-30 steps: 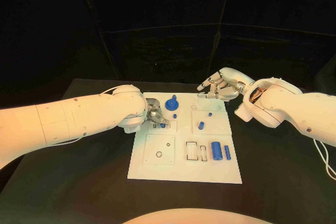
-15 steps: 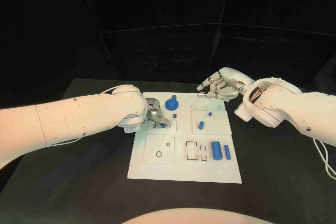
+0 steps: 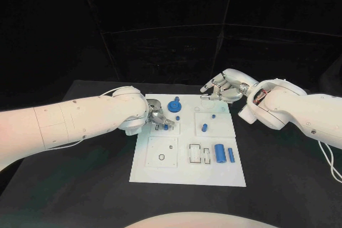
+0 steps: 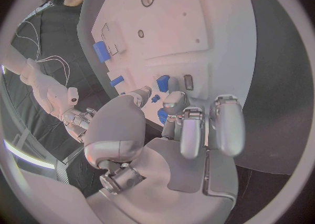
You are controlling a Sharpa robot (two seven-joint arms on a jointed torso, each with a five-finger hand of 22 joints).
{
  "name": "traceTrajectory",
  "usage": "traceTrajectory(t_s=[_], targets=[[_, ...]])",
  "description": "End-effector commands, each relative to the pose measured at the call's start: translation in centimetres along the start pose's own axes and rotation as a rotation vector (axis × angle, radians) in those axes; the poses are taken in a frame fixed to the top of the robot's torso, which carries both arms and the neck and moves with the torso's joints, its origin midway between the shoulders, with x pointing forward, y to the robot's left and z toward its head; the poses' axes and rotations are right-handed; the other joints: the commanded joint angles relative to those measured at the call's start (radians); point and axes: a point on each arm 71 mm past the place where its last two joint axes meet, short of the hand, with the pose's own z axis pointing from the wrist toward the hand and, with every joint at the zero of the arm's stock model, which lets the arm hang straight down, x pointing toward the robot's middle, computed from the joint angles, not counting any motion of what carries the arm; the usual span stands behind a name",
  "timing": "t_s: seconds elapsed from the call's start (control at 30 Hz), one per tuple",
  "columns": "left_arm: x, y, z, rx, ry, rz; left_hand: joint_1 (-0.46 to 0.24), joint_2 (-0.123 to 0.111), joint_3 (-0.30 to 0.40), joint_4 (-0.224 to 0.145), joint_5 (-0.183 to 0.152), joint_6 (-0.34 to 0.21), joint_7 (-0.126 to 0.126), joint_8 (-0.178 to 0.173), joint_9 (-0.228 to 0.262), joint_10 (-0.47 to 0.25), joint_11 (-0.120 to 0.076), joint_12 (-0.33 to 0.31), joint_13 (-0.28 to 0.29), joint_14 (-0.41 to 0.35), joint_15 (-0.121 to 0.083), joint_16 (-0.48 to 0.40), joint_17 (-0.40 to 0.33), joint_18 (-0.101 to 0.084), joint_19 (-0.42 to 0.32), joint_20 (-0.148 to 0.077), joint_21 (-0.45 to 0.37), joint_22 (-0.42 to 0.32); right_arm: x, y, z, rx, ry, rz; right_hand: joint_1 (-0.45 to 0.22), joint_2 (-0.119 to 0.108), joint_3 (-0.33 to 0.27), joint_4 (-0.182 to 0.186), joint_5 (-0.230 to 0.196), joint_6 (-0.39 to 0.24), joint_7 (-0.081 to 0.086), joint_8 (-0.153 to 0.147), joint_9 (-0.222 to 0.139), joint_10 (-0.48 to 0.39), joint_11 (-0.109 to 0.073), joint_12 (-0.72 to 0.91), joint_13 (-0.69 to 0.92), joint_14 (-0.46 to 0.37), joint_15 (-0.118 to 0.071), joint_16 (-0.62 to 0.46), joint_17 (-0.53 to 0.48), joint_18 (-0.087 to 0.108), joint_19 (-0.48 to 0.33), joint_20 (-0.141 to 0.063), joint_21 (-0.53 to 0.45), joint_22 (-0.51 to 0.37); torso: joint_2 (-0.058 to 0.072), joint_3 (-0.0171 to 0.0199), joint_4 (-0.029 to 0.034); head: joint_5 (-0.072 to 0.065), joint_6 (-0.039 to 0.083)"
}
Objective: Assemble the parts on the task board
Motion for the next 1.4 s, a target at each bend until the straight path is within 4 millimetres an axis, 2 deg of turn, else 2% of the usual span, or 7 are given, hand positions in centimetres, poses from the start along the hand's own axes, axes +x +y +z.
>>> traceTrajectory(t_s=[0.03,0.1,0.3,0.43,0.77,1.03,1.4], targets=[[-0.2,0.2,-0.3,0.001,-0.017,-0.016,-0.009,0.000,-0.015,-0.001,0.002,0.007,0.001,0.005,-0.002,0.004,-0.001,0.000,-0.003,0.105,-0.006,0.003,0.263,-0.009,0.002,-0.002,0.001,-0.002,-0.1,0.1,0.0,-0.005,0.003,-0.003,-0.005,0.008,-0.007,-0.001,0.003,-0.003,0.002,0.004,-0.001,-0.007,0.002,-0.003,-0.001,0.017,-0.003,-0.003,-0.001,0.011,-0.006,-0.002,-0.005,-0.001,0.000,-0.0003,-0.0003,-0.001,0.003],[-0.5,0.4,-0.7,0.002,-0.017,-0.017,-0.008,-0.002,-0.027,-0.001,0.002,0.005,0.001,0.004,-0.002,0.001,-0.001,-0.003,-0.008,0.105,-0.006,0.003,0.263,-0.008,0.000,-0.002,-0.002,-0.006,-0.1,0.0,0.0,-0.004,0.002,-0.003,-0.005,0.008,-0.007,-0.001,0.003,-0.003,0.002,0.004,-0.001,-0.007,0.002,-0.003,-0.001,0.017,-0.003,-0.003,-0.001,0.011,-0.006,-0.002,-0.005,-0.001,-0.001,-0.0003,-0.0001,-0.003,0.005],[-2.9,0.5,-2.4,-0.014,0.007,0.011,0.018,-0.013,-0.091,-0.004,0.003,-0.037,0.016,-0.014,-0.010,-0.058,0.011,-0.067,-0.083,0.105,0.002,0.003,0.263,0.000,-0.019,0.003,-0.035,-0.047,-0.3,-0.2,0.0,0.001,-0.002,-0.005,-0.005,0.008,-0.007,-0.001,0.003,-0.003,0.002,0.004,-0.001,-0.007,0.002,-0.003,-0.001,0.017,-0.003,-0.003,-0.001,0.011,-0.006,-0.002,-0.005,-0.001,0.000,0.0007,-0.0007,-0.005,0.011],[-5.2,0.9,-3.2,-0.044,-0.010,0.037,0.071,0.004,-0.126,-0.009,0.002,-0.081,0.036,-0.050,-0.032,-0.076,0.028,-0.078,-0.099,0.105,0.016,0.003,0.263,0.002,-0.025,0.015,-0.047,-0.059,-0.3,-0.2,0.0,0.003,-0.003,-0.005,-0.005,0.008,-0.007,-0.001,0.003,-0.003,0.002,0.004,-0.001,-0.007,0.002,-0.003,-0.001,0.017,-0.003,-0.003,-0.001,0.011,-0.006,-0.002,-0.005,-0.001,-0.001,0.0009,-0.0002,-0.005,0.015],[-8.8,2.2,-1.8,-0.135,-0.014,0.055,0.102,0.027,-0.159,-0.004,0.002,-0.080,0.043,-0.063,-0.047,-0.075,0.034,-0.071,-0.096,0.105,0.023,0.003,0.263,0.002,-0.023,0.023,-0.047,-0.055,-0.3,-0.2,0.1,0.002,-0.003,-0.005,-0.006,0.008,-0.008,0.000,0.003,-0.003,0.002,0.004,0.000,-0.007,0.002,-0.005,-0.002,0.017,-0.003,-0.003,-0.001,0.011,-0.006,-0.002,-0.006,-0.002,0.003,-0.0022,-0.0009,0.002,0.025],[-9.5,3.0,0.0,-0.169,-0.013,0.034,0.113,0.039,-0.167,-0.004,0.003,-0.077,0.044,-0.066,-0.052,-0.078,0.035,-0.071,-0.097,0.105,0.024,0.003,0.263,0.003,-0.024,0.025,-0.049,-0.057,-0.2,-0.1,0.2,-0.003,-0.005,-0.005,-0.007,0.009,-0.010,0.001,0.002,-0.003,0.002,0.005,0.000,-0.009,0.002,-0.007,-0.004,0.017,-0.003,-0.003,0.000,0.011,-0.007,-0.002,-0.007,-0.003,0.001,-0.0015,-0.0012,0.007,0.024],[-8.7,2.8,1.7,-0.165,0.009,0.032,0.125,0.053,-0.176,-0.005,0.002,-0.070,0.043,-0.067,-0.056,-0.076,0.035,-0.066,-0.094,0.105,0.024,0.003,0.263,0.002,-0.022,0.026,-0.045,-0.051,-0.1,0.0,0.4,-0.006,-0.002,-0.004,-0.007,0.009,-0.010,0.001,0.002,-0.003,0.002,0.005,0.000,-0.009,0.002,-0.007,-0.004,0.017,-0.003,-0.003,0.000,0.011,-0.007,-0.002,-0.007,-0.003,0.001,-0.0004,0.0000,0.006,0.020]])
